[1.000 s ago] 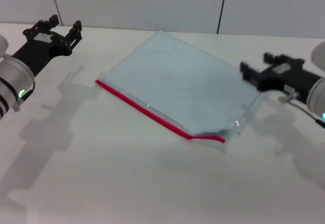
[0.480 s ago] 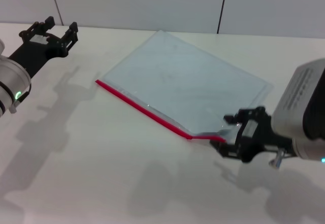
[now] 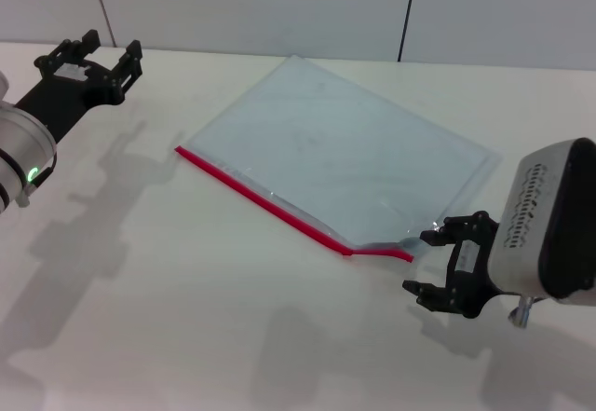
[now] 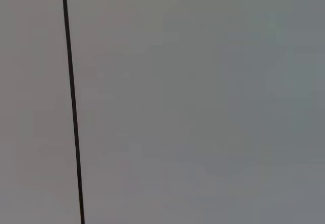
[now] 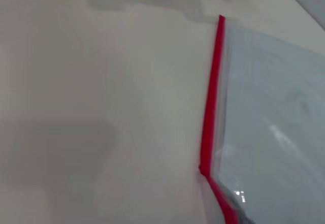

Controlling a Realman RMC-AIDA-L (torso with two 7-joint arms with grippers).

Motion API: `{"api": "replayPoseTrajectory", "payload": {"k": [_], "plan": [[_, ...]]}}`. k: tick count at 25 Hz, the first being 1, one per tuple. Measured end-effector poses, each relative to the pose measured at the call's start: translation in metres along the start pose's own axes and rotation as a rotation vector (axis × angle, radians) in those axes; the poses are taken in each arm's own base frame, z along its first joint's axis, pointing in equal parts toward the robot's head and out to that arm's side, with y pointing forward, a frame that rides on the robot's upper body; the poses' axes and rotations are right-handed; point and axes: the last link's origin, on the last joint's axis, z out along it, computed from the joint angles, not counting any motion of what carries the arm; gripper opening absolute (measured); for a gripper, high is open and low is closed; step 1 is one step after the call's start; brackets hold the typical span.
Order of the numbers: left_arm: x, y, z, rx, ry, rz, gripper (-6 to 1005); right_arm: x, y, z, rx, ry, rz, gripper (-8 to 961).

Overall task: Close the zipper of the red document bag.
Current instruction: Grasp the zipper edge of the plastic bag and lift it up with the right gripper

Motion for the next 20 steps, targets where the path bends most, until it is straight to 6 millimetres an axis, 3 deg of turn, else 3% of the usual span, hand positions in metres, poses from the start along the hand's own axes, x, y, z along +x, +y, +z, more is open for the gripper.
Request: {"api": "replayPoseTrajectory", "payload": {"k": [20], "plan": [[0.001, 0.002, 0.002, -0.006, 0.003, 0.002, 609, -0.007, -0.009, 0.029, 0.039, -0.004, -0.081, 642]]}}
